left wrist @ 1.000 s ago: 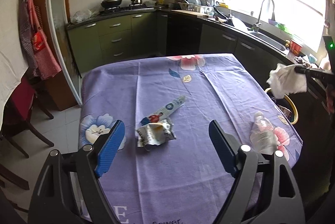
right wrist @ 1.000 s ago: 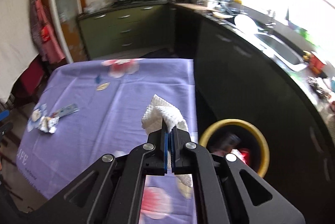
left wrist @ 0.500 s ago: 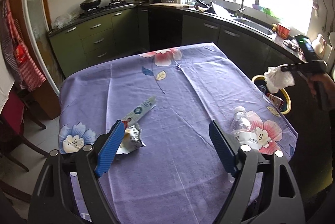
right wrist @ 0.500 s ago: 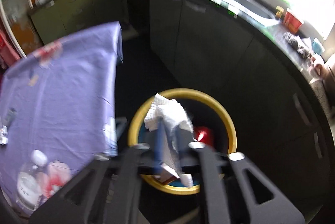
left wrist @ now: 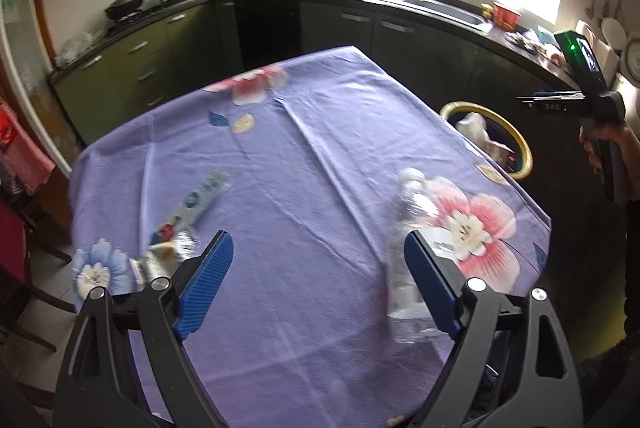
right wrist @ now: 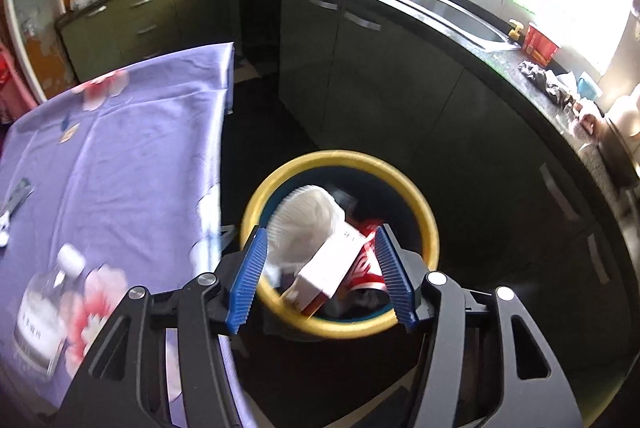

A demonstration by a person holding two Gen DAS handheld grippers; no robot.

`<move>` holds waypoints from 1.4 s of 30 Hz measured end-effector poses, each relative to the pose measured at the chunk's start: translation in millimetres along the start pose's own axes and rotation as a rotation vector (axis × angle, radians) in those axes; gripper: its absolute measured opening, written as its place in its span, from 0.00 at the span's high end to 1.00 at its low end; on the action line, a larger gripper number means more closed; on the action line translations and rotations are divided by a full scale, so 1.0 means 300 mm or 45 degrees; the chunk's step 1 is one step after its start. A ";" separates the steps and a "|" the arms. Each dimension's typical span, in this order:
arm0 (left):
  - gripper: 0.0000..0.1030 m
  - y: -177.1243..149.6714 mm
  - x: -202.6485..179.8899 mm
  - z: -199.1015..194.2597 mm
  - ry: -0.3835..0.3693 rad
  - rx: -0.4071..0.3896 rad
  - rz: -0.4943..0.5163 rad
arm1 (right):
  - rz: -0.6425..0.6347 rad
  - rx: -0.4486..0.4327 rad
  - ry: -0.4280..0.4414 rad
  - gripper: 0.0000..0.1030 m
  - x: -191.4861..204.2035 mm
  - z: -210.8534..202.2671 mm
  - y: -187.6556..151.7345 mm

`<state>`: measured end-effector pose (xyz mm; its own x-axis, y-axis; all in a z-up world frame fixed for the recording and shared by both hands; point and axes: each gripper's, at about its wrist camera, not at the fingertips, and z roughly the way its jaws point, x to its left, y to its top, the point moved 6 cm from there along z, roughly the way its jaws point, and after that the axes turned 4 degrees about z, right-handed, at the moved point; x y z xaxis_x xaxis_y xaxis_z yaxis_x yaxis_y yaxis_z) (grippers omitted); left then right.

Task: Collect trash
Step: 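Carry the tissue over the bin and open the right gripper, then grasp the clear water bottle with the left gripper, then carry the water bottle toward the bin with the left gripper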

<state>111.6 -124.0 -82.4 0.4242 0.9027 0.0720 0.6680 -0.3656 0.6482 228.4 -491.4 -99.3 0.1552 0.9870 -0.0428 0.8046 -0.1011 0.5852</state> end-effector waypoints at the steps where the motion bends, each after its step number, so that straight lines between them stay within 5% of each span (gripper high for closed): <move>1: 0.18 -0.004 -0.026 0.011 -0.016 0.013 0.014 | 0.001 -0.001 0.021 0.45 0.010 -0.010 -0.028; 13: 0.14 -0.036 -0.257 0.178 -0.117 0.149 0.096 | 0.016 -0.031 0.161 0.41 0.091 -0.086 -0.216; 27: 0.14 -0.054 -0.276 0.372 -0.065 0.359 0.104 | 0.072 -0.042 0.197 0.39 0.020 -0.080 -0.243; 34: 0.38 -0.071 -0.294 0.405 -0.089 0.413 0.113 | 0.083 -0.030 0.213 0.39 0.010 -0.056 -0.248; 42: 0.39 -0.067 -0.286 0.390 -0.082 0.393 0.133 | 0.103 -0.025 0.213 0.39 -0.007 -0.041 -0.254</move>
<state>133.2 -220.5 -190.2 0.5314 0.8441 0.0711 0.7685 -0.5157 0.3787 159.6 -484.2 -133.9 0.1201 0.9830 0.1392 0.7816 -0.1801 0.5972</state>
